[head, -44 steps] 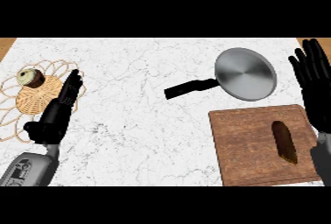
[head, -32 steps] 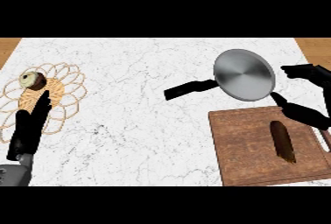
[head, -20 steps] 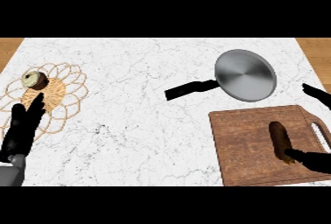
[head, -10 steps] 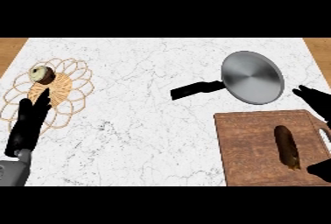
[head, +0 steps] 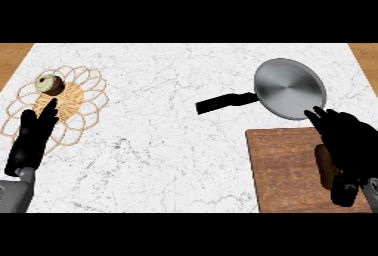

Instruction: Pick the sweet potato from the cutting board and place it in the pan

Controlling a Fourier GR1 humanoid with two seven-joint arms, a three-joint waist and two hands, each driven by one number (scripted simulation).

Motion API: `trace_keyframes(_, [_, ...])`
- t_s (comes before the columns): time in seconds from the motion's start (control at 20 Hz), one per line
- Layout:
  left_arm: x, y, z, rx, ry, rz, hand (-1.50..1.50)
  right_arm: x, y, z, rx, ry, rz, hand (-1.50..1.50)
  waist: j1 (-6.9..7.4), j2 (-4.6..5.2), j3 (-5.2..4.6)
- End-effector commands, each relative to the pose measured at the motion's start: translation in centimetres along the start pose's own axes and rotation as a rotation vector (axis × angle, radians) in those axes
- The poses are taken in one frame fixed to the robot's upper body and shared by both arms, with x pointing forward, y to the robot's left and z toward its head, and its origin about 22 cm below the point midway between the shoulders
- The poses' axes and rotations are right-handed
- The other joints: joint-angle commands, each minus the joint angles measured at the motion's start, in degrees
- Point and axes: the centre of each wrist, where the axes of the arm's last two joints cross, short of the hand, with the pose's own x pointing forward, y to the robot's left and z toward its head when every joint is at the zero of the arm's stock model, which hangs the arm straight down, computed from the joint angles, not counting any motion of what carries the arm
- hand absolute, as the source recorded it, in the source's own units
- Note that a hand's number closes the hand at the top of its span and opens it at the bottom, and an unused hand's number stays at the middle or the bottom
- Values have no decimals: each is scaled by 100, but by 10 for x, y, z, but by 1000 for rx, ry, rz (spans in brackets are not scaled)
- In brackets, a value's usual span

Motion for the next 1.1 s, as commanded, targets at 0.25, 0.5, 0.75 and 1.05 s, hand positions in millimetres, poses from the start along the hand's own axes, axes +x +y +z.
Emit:
trace_keyframes(0.25, [8,7,-6,22,27,19,0,42,28,-25,99,70,107,-150,-195,-26,16])
trace_keyframes(0.5, [-11,5,5,34,13,11,0,23,60,-32,115,112,164,-150,-207,-31,18])
trace_keyframes(0.75, [-11,19,4,42,20,8,0,32,55,-32,118,126,192,-150,-207,-31,16])
trace_keyframes(1.05, [-18,9,-3,24,23,12,0,22,66,-32,152,124,184,-150,-219,-31,16])
